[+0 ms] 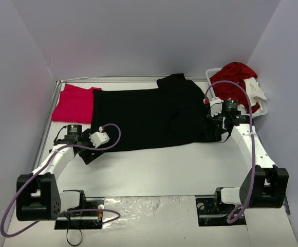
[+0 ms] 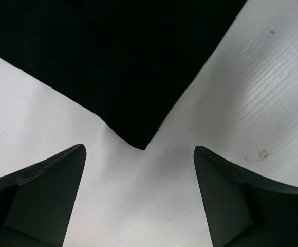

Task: Fold and stack the t-shirts
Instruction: Fold the flattened tshirt in 1/3 of the way

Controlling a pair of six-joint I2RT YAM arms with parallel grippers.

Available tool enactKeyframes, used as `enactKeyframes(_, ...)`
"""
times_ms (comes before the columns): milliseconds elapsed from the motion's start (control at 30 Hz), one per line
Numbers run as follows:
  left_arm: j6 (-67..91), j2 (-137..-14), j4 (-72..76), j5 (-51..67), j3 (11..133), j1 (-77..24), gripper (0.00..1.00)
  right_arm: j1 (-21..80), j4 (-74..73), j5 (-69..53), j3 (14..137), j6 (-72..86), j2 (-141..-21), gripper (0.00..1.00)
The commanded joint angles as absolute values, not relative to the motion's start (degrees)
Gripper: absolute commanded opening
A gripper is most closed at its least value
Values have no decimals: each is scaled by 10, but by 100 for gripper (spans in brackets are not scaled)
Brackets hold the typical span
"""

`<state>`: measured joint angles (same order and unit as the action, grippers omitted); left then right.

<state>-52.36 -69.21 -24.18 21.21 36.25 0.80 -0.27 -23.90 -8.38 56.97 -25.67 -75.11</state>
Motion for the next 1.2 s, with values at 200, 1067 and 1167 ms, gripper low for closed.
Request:
enactKeyframes(200, -530, -729, -173, 202, 373, 6, 85, -40, -243, -134, 563, -246, -737, 100)
enactKeyframes(1067, -565, -802, -306, 230, 446, 6, 2, -46, -337, -124, 608, -323, -792, 100)
enactKeyframes(1167, -562, -789, -317, 231, 457, 6, 2, -46, -367, -94, 639, -343, -844, 98)
